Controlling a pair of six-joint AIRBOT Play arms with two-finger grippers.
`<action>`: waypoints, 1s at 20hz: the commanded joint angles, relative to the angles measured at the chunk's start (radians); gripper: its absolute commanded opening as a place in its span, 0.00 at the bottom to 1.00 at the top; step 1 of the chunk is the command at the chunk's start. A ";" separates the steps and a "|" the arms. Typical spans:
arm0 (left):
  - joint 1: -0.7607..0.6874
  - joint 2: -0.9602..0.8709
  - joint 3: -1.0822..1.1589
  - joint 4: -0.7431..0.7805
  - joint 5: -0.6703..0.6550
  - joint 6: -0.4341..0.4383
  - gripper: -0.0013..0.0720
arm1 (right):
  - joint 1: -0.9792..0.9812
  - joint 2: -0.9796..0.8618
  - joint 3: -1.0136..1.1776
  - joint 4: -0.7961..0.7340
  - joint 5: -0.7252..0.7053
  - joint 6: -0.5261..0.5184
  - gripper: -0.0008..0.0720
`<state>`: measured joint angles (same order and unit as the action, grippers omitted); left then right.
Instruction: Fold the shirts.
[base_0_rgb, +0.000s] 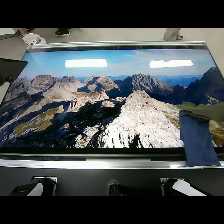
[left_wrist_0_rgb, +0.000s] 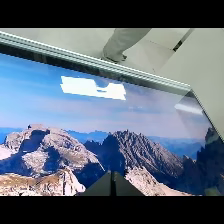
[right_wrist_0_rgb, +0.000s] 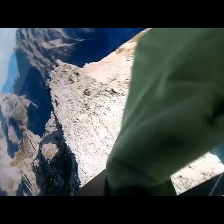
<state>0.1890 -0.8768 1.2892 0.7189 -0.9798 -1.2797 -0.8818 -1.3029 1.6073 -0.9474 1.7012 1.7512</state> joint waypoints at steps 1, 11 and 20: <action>0.001 0.001 0.000 0.000 0.000 0.001 0.05 | -0.049 0.005 -0.001 -0.112 0.067 0.057 0.06; 0.001 0.001 0.000 0.000 -0.016 0.000 0.05 | -0.049 0.097 -0.540 -0.620 -0.032 0.044 0.07; -0.031 -0.047 0.064 0.163 0.034 -0.021 0.05 | -0.005 0.097 -0.264 -0.459 -0.333 -0.193 0.79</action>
<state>0.1799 -0.8970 1.3109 0.7517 -0.9810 -1.2812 -0.9199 -1.2072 1.1896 -1.5169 1.5135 1.6608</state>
